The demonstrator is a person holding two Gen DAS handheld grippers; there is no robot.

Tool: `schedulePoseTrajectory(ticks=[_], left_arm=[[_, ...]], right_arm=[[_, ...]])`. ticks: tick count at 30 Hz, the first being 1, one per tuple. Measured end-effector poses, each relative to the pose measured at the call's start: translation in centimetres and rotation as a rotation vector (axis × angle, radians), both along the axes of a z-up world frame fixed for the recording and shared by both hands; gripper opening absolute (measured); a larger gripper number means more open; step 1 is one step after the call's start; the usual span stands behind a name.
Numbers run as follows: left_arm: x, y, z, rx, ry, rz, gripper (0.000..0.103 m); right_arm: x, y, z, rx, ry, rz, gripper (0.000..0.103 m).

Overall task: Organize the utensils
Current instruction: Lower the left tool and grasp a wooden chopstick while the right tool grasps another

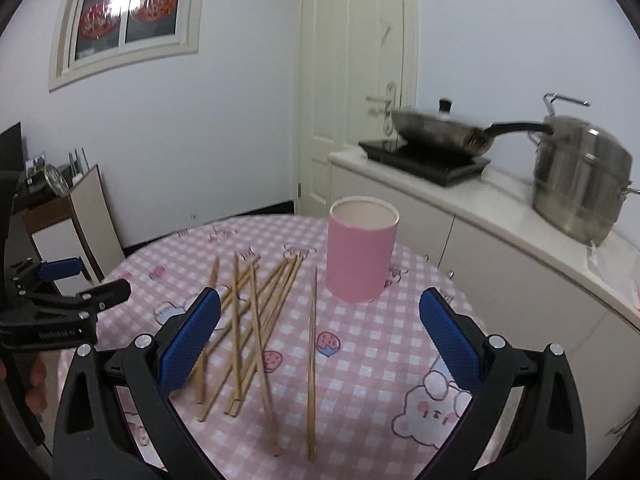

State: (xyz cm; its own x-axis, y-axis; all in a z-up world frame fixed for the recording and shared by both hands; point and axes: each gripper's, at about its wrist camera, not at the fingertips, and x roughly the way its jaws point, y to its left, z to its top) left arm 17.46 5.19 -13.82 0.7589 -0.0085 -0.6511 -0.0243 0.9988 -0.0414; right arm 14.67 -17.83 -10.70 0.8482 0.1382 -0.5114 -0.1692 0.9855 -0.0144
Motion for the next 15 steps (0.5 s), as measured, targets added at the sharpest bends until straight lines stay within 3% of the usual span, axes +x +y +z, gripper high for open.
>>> schedulePoseTrajectory(ticks=[5,10,13,14,15], left_arm=[[4.4,0.6,-2.5,-0.067,0.107,-0.014,0.086],[8.9,0.2,-4.0,-0.088,0.182,-0.025,0.078],[11.2,-0.4,-4.9,-0.060,0.224,-0.023,0.073],[11.8,-0.5,-5.2,-0.052,0.238,-0.022,0.071],[12.5,-0.6,-5.6,-0.043,0.257,-0.011,0.062]], right_arm=[[3.4,0.5,-2.6,-0.030,0.078,0.023,0.095],[6.5,0.5,-4.3,-0.033,0.149,0.034,0.079],[8.2,0.5,-5.5,-0.019,0.210,0.043,0.072],[8.7,0.4,-5.9,-0.009,0.230,0.048,0.070],[9.2,0.3,-6.2,-0.003,0.247,0.048,0.069]])
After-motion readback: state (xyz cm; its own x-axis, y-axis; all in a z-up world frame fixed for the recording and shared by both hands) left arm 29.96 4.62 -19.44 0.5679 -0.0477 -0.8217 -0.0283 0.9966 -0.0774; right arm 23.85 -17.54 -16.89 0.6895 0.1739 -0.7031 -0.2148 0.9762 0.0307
